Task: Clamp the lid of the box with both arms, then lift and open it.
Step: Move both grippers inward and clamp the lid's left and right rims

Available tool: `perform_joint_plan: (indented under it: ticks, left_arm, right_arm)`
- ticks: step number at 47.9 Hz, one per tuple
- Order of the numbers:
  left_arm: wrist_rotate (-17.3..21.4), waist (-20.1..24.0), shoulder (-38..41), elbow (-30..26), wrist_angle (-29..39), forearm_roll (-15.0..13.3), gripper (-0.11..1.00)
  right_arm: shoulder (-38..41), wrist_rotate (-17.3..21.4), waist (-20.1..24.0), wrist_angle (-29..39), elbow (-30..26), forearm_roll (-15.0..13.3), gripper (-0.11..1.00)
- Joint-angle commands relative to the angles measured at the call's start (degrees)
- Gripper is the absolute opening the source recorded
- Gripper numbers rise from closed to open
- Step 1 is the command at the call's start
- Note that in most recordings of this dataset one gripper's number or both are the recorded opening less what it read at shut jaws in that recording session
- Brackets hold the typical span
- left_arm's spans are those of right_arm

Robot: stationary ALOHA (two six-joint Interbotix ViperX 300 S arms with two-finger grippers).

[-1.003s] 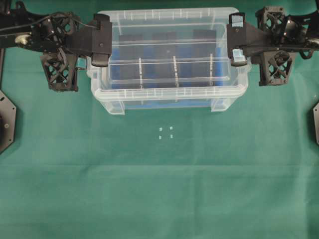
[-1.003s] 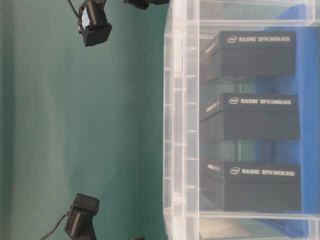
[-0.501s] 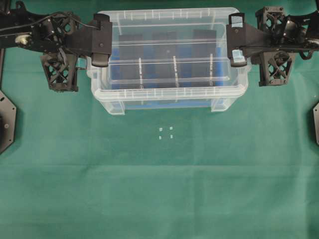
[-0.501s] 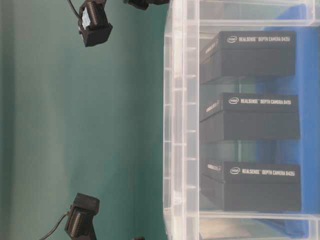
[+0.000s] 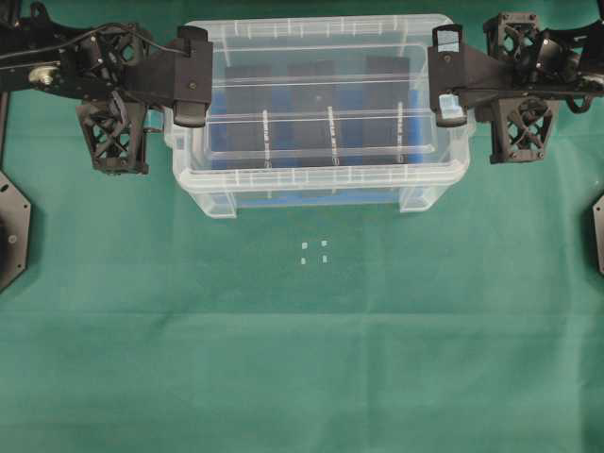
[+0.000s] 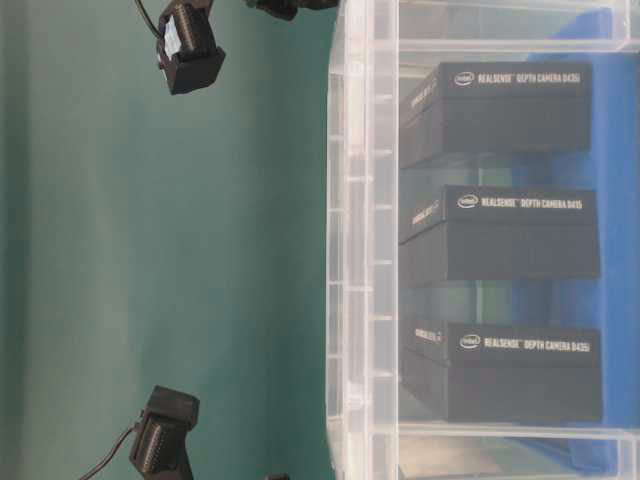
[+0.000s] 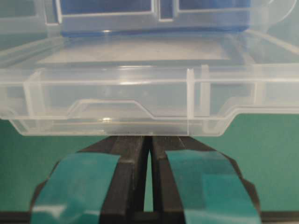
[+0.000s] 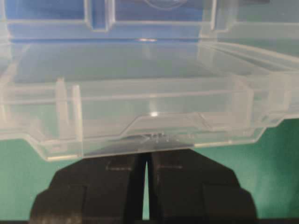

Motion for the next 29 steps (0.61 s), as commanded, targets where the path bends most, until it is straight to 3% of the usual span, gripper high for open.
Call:
perform_joint_plan:
  ticks: [1,29]
  left_arm:
    - [-0.18,-0.53,0.18,-2.37,-1.23,-0.18,0.01]
    - [-0.18,-0.53,0.09,-4.48,-0.35,-0.18,0.01]
  right_arm:
    - [0.18,0.35,1.32,-1.49,-2.99,0.53,0.00]
    - [0.09,0.35,1.32,0.09,-5.89,0.62,0.00]
